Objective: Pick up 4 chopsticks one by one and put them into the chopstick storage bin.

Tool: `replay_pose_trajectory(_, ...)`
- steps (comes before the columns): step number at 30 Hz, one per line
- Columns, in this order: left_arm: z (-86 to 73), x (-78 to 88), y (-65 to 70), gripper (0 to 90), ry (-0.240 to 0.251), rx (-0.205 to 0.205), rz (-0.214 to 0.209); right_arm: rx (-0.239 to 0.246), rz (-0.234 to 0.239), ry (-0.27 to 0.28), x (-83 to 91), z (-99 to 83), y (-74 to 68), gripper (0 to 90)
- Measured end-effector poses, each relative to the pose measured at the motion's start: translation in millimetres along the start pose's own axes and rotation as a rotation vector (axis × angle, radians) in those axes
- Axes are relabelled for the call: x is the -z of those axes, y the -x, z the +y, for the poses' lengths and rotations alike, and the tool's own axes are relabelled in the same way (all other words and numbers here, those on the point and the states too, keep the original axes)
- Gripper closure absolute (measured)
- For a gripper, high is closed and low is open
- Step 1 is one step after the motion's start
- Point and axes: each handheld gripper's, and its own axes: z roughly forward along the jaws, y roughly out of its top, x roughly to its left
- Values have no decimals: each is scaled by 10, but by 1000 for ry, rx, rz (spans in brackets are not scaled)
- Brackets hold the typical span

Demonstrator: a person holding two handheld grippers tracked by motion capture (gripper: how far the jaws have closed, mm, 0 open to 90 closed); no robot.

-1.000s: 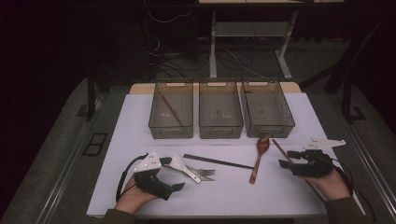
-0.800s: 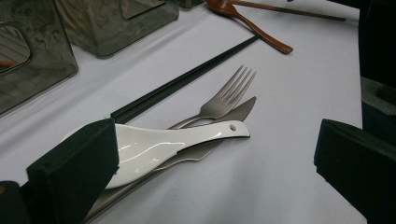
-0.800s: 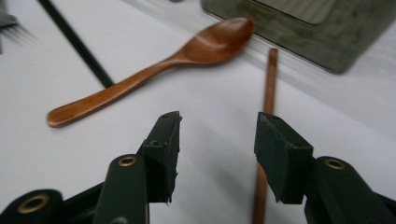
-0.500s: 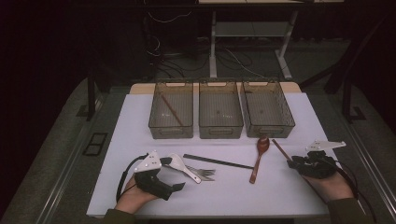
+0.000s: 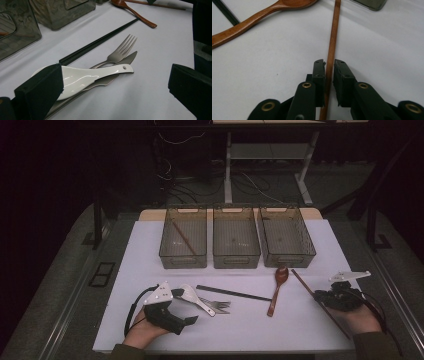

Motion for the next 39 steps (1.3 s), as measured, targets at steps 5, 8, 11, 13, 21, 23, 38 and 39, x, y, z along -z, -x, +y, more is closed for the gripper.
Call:
replay_pose_trajectory(5, -1, -3, 2, 0, -1, 0, -1, -2, -4, -21, -10, -12, 18, 794)
replay_pose_trajectory(8, 0, -5, 4, 0, -1, 0, -1, -3, -6, -23, -18, -18, 28, 807)
replay_pose_trajectory(11, 1, -7, 8, 0, -1, 0, 0, -2, -6, -23, -17, -20, 39, 821)
replay_pose_trajectory(13, 1, -7, 8, 0, -1, 1, 0, -4, -3, -22, -17, -22, 44, 822)
replay_pose_trajectory(21, 3, -6, 11, 0, 0, 0, 0, -11, 0, -25, -17, -18, 53, 833)
replay_pose_trajectory(23, 3, -6, 10, 0, 1, 0, 0, -14, -13, -27, -12, -14, 69, 839)
replay_pose_trajectory(38, 4, -5, 8, 0, -1, -3, -1, -54, 9, 19, 107, -11, 169, 843)
replay_pose_trajectory(39, 4, -5, 8, 0, -1, -3, -1, -50, 11, 26, 121, -9, 169, 844)
